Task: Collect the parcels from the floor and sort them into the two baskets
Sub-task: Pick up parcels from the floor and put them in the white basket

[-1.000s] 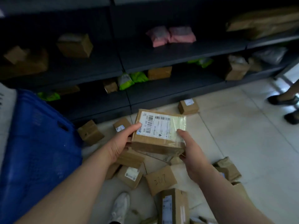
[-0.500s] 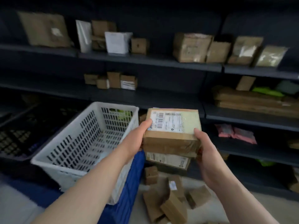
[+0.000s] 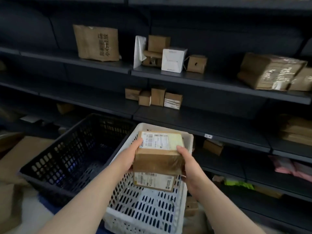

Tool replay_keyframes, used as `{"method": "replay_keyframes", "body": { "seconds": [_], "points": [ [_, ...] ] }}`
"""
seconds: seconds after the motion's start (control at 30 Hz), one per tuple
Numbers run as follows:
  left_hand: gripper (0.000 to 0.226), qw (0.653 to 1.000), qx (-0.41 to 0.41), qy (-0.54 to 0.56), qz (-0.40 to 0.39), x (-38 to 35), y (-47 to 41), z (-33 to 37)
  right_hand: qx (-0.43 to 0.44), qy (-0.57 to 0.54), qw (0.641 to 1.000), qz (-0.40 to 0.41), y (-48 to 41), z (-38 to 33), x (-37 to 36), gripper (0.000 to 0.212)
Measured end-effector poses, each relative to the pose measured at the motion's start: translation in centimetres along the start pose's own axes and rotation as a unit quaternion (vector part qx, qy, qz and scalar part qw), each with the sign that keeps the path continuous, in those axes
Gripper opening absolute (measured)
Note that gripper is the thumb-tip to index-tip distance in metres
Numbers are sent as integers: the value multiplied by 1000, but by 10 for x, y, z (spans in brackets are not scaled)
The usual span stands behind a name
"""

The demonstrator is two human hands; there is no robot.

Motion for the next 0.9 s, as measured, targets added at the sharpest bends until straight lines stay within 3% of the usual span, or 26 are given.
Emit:
{"method": "replay_keyframes", "body": {
  "seconds": [0.2, 0.37, 0.5, 0.7, 0.83, 0.9],
  "points": [
    [48, 997, 65, -27, -18, 16, -102, -32, -112, 19, 992, 53, -64, 42, -58, 46],
    [77, 991, 119, -60, -30, -6, -172, -68, -200, -58, 972, 112, -103, 69, -70, 30],
    [50, 987, 134, -79, -30, -31, -197, -86, -253, -137, 947, 141, -134, 94, -72, 24],
    [29, 989, 120, -70, -47, -69, -232, -97, -306, -239, 899, 202, -192, 134, -62, 30],
    [18, 982, 147, -105, -46, -77, -248, -132, -323, -221, 890, 234, -221, 158, -54, 47],
    [32, 974, 183, -124, -48, -79, -248, -154, -312, -200, 897, 241, -234, 163, -56, 53]
  ]
}}
Point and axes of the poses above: each hand's wrist, its own y-axis away from the middle knuckle, its own x-axis out of the back of the hand, z = x × y, the point moved 7 cm from there along -y, towards the middle knuckle, and after that the axes turned 13 degrees about z, right-handed, at the moved point
